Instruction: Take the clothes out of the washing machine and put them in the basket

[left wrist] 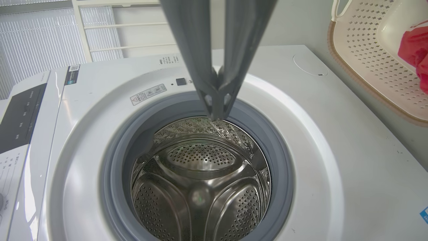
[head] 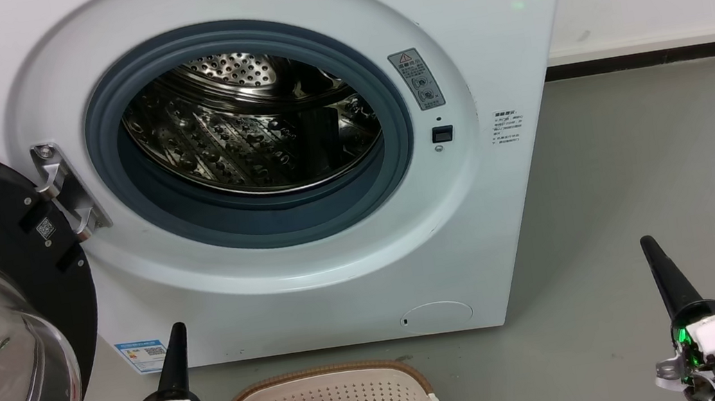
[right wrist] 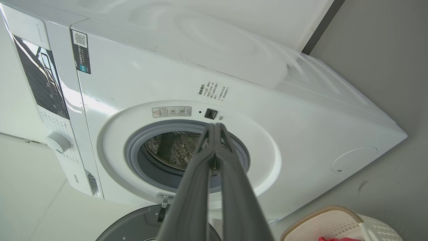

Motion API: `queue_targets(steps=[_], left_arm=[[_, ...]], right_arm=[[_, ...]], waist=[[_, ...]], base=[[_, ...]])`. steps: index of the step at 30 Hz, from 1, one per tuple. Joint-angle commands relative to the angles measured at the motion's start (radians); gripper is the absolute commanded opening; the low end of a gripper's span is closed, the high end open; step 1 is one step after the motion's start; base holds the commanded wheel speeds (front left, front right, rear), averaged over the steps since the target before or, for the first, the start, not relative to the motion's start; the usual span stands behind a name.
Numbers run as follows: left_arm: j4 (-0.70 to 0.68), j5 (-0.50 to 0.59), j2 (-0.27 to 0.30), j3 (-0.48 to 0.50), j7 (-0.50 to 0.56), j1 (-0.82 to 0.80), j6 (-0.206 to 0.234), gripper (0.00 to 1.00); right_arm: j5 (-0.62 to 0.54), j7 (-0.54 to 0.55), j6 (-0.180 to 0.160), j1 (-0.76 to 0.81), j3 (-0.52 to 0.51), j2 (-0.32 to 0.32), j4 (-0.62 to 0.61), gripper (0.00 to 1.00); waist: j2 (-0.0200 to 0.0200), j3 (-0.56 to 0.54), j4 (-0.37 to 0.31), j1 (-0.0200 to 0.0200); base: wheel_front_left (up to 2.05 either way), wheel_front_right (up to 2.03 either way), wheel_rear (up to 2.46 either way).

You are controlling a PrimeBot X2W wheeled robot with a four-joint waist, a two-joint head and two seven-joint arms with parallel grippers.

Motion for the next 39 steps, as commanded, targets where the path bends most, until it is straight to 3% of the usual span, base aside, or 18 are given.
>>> queue_targets(steps=[1, 39], left_arm=[[-0.003, -0.013, 0.001, 0.005, 0.005, -0.023, -0.008, 0.00], [0.015, -0.306, -0.008, 0.041, 0.079, -0.041, -0.042, 0.00]], right_arm=[[0.015, 0.006, 0.000, -0.022, -0.003, -0.005, -0.001, 0.00], [0.322, 0.056, 0.000, -0.051, -0.046, 0.004, 0.037, 0.00]], waist=[[0.0000, 0.000, 0.000, -0.0001], [0.0000, 0.018, 0.009, -0.0001]], base=[[0.00, 0.00, 0.00], [0.00, 0.00, 0.00]])
